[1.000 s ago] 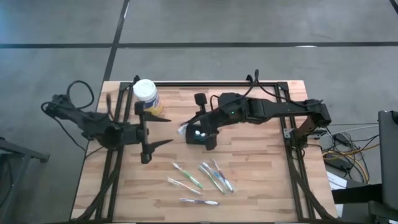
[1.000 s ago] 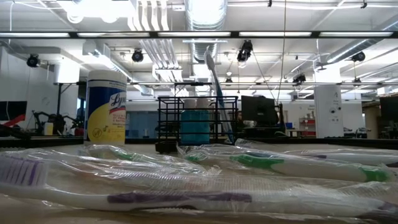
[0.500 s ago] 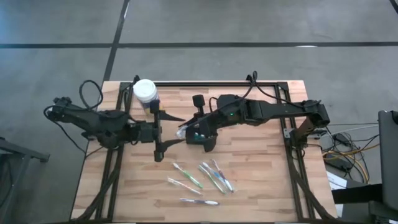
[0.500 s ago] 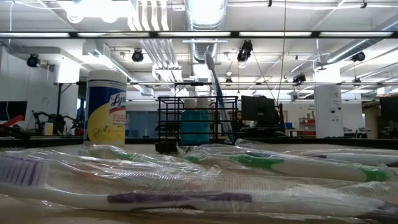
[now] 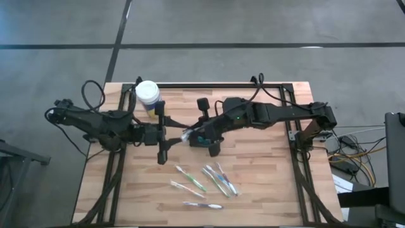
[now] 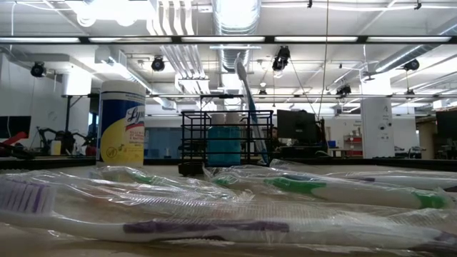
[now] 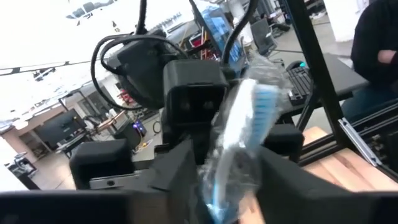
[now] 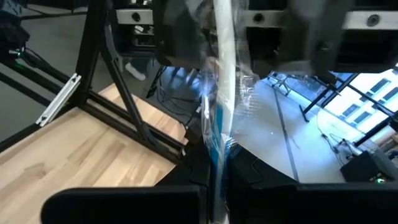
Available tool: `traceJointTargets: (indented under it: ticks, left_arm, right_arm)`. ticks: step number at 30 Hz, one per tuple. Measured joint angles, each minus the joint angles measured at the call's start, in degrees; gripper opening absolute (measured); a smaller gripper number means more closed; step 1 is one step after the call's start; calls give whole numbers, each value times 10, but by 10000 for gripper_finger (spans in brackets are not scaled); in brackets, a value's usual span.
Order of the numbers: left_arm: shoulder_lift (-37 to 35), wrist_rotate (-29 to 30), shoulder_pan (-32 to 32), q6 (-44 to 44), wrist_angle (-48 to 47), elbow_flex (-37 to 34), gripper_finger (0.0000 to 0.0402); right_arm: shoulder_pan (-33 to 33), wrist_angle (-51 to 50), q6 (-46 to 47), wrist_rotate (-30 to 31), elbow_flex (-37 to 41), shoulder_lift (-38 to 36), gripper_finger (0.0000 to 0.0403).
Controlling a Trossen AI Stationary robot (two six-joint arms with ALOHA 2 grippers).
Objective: Pick & Place toothbrushing station
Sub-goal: Put the left blue toothbrush into the mesh organizer
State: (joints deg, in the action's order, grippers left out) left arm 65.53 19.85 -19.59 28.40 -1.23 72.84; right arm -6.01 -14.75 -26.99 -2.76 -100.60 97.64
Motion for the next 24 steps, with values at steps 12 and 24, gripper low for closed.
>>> traceJointTargets:
  ticks: [12, 24]
  left_arm:
    - [4, -20, 4, 36, 2, 1, 23]
    - [-12, -23, 3, 43, -3, 0, 16]
  right_arm:
    - [0, 13, -5, -2, 0, 0, 12]
    - [2, -25, 37, 27, 0, -24, 139]
